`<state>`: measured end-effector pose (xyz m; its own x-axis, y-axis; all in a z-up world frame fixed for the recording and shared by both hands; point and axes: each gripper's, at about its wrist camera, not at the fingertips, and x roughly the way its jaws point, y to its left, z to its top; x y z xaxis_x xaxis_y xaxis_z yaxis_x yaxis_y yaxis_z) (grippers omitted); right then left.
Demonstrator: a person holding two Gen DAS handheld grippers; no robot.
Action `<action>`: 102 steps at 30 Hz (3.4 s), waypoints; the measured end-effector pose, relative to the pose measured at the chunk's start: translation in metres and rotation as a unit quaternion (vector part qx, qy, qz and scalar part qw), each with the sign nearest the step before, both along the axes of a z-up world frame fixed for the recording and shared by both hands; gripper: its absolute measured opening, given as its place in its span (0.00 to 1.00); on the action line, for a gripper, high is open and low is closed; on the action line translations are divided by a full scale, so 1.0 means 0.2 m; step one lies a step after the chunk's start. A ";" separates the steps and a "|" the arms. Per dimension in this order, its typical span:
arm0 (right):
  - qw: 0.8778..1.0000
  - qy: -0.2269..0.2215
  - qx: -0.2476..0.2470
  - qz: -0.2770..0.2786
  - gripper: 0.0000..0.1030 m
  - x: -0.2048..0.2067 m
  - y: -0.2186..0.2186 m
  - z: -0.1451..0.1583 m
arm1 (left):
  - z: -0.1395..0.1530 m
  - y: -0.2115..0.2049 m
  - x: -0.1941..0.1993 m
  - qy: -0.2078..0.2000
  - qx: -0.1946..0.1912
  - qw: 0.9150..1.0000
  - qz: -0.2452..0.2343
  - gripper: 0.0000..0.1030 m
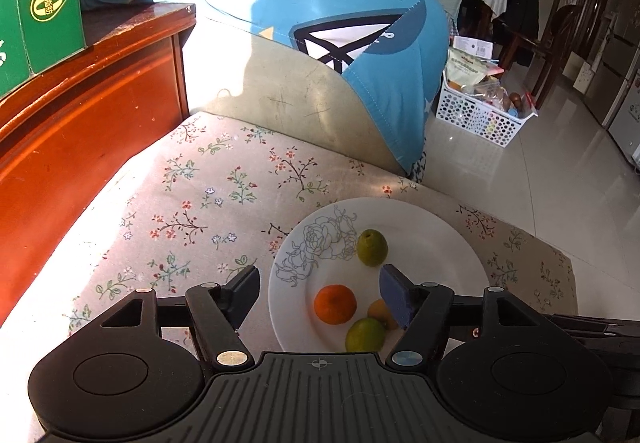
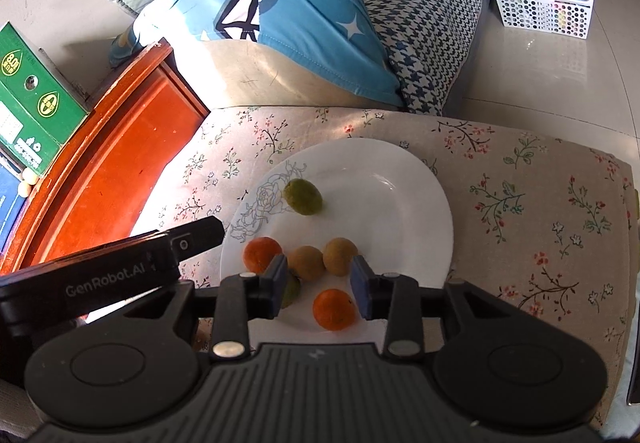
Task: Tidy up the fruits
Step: 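Withdraw both tools from the plate toward the remaining fruit, then grasp a red cherry tomato with the right tool while the left tool grasps an orange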
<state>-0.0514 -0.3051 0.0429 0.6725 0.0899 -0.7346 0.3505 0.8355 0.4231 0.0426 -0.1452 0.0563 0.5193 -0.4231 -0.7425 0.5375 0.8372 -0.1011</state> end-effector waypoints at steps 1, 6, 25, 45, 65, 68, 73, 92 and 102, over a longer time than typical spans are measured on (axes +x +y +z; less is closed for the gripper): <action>1.000 -0.002 -0.003 0.005 0.36 0.00 0.01 0.01 | 0.00 0.01 0.00 0.000 0.004 1.000 -0.002 0.65; 0.999 -0.010 -0.018 0.034 0.36 -0.01 0.08 0.02 | 0.02 0.11 -0.03 -0.006 0.037 0.999 -0.013 0.73; 0.986 -0.014 -0.036 0.165 0.36 0.00 0.41 -0.03 | 0.02 0.48 0.05 0.000 0.057 0.997 0.045 0.74; 0.964 0.006 -0.075 0.254 0.43 0.05 0.62 -0.14 | -0.24 0.69 0.13 0.070 0.109 0.988 0.088 0.74; 0.951 0.017 -0.126 0.282 0.43 0.11 0.72 -0.21 | -0.36 0.70 0.13 0.084 0.117 0.986 0.086 0.73; 0.949 0.016 -0.132 0.285 0.43 0.11 0.73 -0.21 | -0.35 0.69 0.13 0.082 0.114 0.986 0.084 0.71; 0.948 0.015 -0.139 0.287 0.38 0.11 0.74 -0.21 | -0.35 0.69 0.12 0.078 0.109 0.988 0.078 0.65; 0.951 0.005 -0.133 0.279 0.27 0.10 0.73 -0.19 | -0.30 0.69 0.09 0.058 0.075 0.993 0.067 0.27; 0.961 -0.021 -0.121 0.248 0.27 0.11 0.65 -0.09 | -0.19 0.64 0.07 0.031 0.052 0.996 0.064 0.27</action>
<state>-0.0286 -0.1757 0.0246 0.6199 0.2366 -0.7482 -0.1290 0.9712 0.2002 0.0575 -0.0171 0.0191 0.5154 -0.2753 -0.8115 0.4219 0.9058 -0.0393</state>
